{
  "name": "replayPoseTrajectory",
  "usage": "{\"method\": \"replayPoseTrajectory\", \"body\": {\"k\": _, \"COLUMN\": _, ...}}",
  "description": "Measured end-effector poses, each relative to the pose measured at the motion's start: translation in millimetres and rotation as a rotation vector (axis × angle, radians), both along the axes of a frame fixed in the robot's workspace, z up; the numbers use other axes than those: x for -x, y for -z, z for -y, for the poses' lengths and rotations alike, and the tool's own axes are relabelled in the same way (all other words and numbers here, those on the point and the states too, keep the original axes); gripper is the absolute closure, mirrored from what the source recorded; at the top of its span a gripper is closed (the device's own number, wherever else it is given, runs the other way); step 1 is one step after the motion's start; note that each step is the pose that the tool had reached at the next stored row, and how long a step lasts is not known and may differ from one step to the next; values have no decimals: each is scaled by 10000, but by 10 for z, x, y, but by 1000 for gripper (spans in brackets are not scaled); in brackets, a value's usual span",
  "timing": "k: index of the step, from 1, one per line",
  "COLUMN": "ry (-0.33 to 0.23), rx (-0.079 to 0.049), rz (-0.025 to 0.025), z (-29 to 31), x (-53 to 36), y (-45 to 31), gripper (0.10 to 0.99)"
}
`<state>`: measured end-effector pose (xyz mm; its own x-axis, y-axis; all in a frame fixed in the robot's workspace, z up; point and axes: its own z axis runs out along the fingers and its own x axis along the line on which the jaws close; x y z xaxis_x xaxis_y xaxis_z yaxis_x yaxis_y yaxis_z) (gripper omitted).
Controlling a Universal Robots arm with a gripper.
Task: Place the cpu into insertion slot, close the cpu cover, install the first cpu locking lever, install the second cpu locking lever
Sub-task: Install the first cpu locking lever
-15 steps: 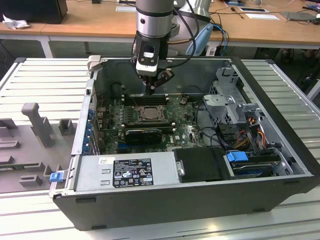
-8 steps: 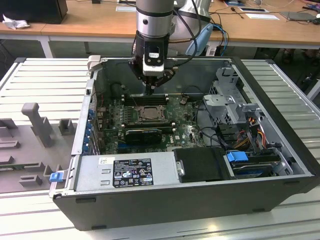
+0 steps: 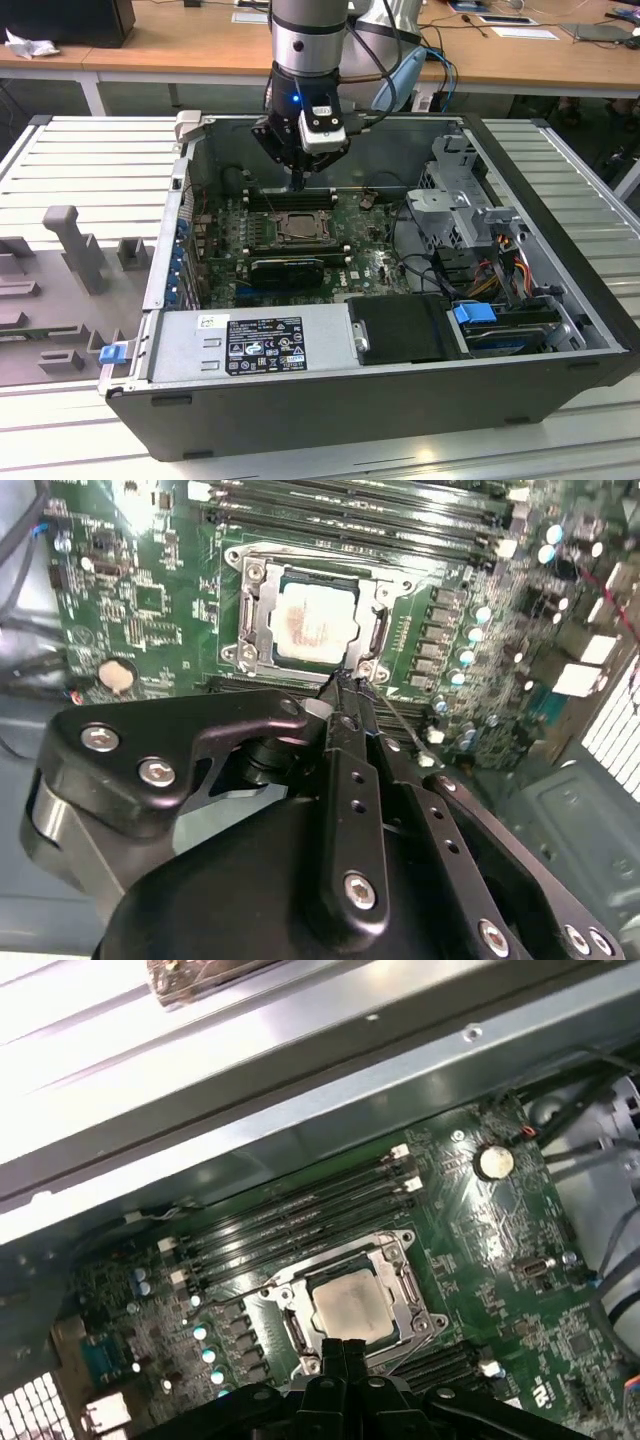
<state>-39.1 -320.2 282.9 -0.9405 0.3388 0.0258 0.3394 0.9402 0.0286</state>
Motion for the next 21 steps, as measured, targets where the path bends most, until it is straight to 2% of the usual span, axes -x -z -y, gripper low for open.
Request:
{"method": "replayPoseTrajectory", "body": {"k": 3, "ry": -692, "rx": 0, "rz": 1, "z": 0, "x": 0, "y": 2, "gripper": 980}}
{"method": "replayPoseTrajectory", "body": {"k": 5, "ry": -919, "rx": 0, "rz": 10, "z": 0, "x": 2, "y": 2, "gripper": 980}}
{"method": "replayPoseTrajectory", "body": {"k": 7, "ry": -938, "rx": -3, "rz": 52, "z": 1, "x": 47, "y": 4, "gripper": 980}}
{"method": "replayPoseTrajectory", "body": {"k": 8, "ry": -983, "rx": -8, "rz": 92, "z": 0, "x": 89, "y": 8, "gripper": 980}}
{"method": "replayPoseTrajectory", "body": {"k": 11, "ry": -1884, "rx": -10, "rz": 91, "z": 1, "x": 89, "y": 19, "gripper": 980}}
{"method": "replayPoseTrajectory", "body": {"k": 13, "ry": -2070, "rx": -10, "rz": 93, "z": 2, "x": 106, "y": 25, "gripper": 980}}
{"method": "replayPoseTrajectory", "body": {"k": 17, "ry": -2073, "rx": -28, "rz": 155, "z": 1, "x": 247, "y": 41, "gripper": 980}}
{"method": "replayPoseTrajectory", "body": {"k": 18, "ry": -2129, "rx": -34, "rz": 164, "z": 0, "x": 251, "y": 48, "gripper": 980}}
{"method": "replayPoseTrajectory", "body": {"k": 21, "ry": -2816, "rx": -37, "rz": 159, "z": 1, "x": 251, "y": 58, "gripper": 980}}
